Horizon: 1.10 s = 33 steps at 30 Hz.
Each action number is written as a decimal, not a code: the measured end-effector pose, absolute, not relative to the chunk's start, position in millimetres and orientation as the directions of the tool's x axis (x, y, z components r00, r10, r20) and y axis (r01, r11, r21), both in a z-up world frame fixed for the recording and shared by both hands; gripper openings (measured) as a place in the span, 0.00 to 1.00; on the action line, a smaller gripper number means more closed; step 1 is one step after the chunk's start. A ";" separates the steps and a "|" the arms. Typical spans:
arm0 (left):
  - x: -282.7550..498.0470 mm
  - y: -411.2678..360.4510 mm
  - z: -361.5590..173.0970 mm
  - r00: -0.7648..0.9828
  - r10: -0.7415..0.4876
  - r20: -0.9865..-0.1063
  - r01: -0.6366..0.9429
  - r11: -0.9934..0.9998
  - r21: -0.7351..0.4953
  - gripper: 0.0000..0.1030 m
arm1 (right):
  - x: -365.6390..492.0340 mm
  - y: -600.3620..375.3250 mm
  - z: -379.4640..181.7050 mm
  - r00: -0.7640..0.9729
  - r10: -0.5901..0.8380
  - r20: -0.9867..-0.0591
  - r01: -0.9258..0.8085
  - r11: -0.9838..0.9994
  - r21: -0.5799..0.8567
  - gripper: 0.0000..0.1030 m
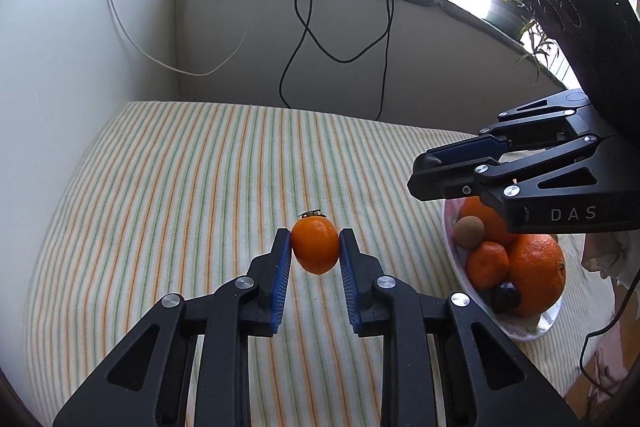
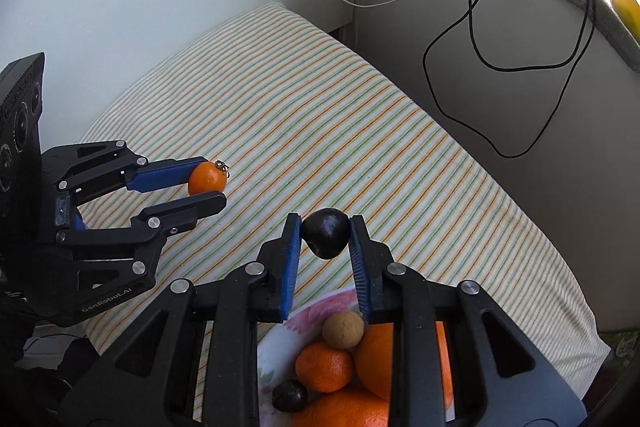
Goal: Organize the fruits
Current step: 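Carry the plum in the right gripper over the plate while the left carries the kumquat there, then open the right gripper to drop the plum while the left gripper releases the kumquat into the plate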
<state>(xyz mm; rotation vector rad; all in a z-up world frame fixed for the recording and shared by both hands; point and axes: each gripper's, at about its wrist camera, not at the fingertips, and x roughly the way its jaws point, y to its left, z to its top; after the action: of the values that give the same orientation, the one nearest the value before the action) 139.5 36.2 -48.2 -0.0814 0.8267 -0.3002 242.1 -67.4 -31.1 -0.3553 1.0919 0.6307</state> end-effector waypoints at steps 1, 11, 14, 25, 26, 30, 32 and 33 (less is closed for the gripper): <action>139.2 31.1 -44.6 0.639 -0.299 -0.709 0.237 0.953 -0.188 0.22 | 238.7 -72.0 -27.1 0.318 0.306 -0.898 -0.630 0.776 0.042 0.24; 119.5 -0.5 -29.4 0.638 -0.351 -0.685 0.302 0.933 -0.197 0.22 | 206.1 -118.6 0.8 0.375 0.330 -0.866 -0.599 0.800 0.046 0.24; 117.0 -11.2 -26.0 0.634 -0.366 -0.681 0.324 0.926 -0.196 0.22 | 201.0 -136.1 5.1 0.392 0.340 -0.855 -0.579 0.813 0.058 0.24; 107.1 -48.7 -24.6 0.606 -0.413 -0.680 0.387 0.900 -0.201 0.22 | 169.1 -201.8 2.8 0.424 0.329 -0.844 -0.500 0.862 0.084 0.24; 107.0 -51.5 -25.2 0.603 -0.415 -0.681 0.391 0.898 -0.202 0.22 | 166.1 -205.8 1.2 0.422 0.329 -0.845 -0.497 0.863 0.088 0.24; 106.8 -61.5 -27.3 0.592 -0.423 -0.686 0.403 0.893 -0.203 0.22 | 158.0 -220.2 -4.2 0.414 0.337 -0.846 -0.479 0.870 0.112 0.24; 107.3 -64.9 -27.3 0.590 -0.425 -0.687 0.405 0.891 -0.203 0.22 | 152.5 -224.9 -6.8 0.411 0.335 -0.848 -0.475 0.873 0.115 0.24; 107.2 -66.1 -27.0 0.590 -0.426 -0.686 0.407 0.891 -0.204 0.22 | 148.7 -226.6 -8.0 0.407 0.336 -0.849 -0.474 0.873 0.118 0.24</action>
<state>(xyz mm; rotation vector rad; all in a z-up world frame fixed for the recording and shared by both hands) 107.2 -66.1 -27.0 -0.0261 0.8054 -0.4848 148.7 -226.6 -8.0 -0.1495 1.0323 0.5128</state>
